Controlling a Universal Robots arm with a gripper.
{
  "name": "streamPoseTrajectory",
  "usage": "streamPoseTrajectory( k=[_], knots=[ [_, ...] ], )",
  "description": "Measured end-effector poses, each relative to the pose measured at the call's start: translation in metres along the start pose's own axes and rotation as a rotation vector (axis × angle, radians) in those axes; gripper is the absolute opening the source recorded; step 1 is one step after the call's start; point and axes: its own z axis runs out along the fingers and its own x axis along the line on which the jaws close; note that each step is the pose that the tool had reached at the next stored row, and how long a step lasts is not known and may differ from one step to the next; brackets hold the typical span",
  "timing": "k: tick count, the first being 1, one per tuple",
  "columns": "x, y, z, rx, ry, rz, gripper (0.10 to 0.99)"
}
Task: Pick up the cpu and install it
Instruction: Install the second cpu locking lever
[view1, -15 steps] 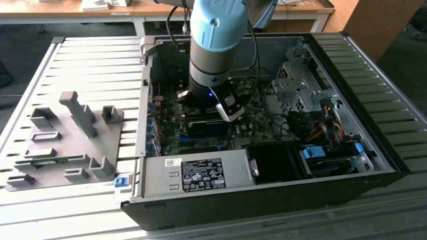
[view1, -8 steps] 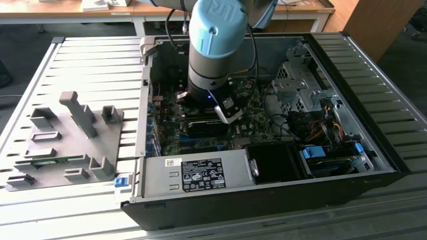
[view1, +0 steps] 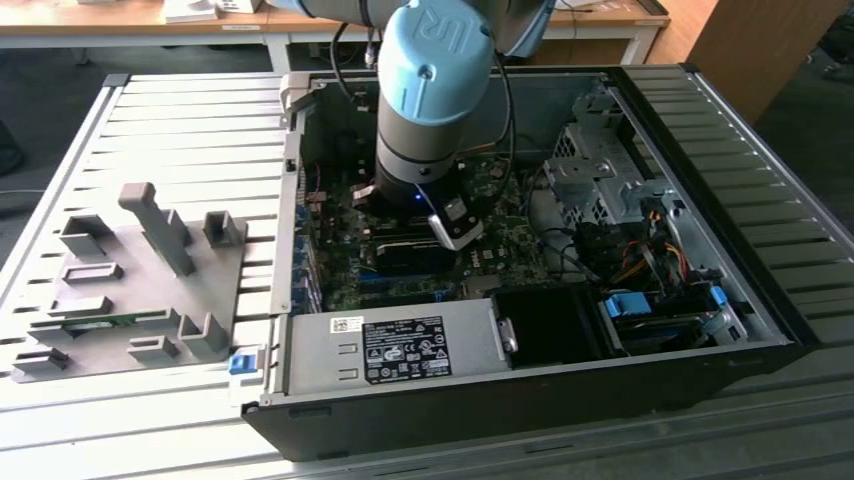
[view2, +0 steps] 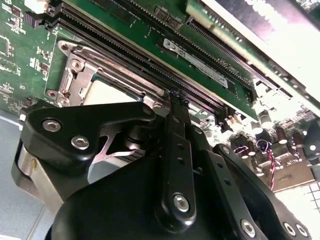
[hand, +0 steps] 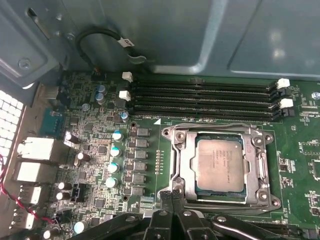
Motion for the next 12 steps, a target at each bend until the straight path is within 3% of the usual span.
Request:
streamPoseTrajectory(
  k=[7,12],
  knots=[
    [0.0062,-0.0002,0.0014,-0.013,-0.0004,0.0,0.106],
    [0.0067,-0.0004,0.0023,-0.03,-0.001,-0.001,0.106]
  ],
)
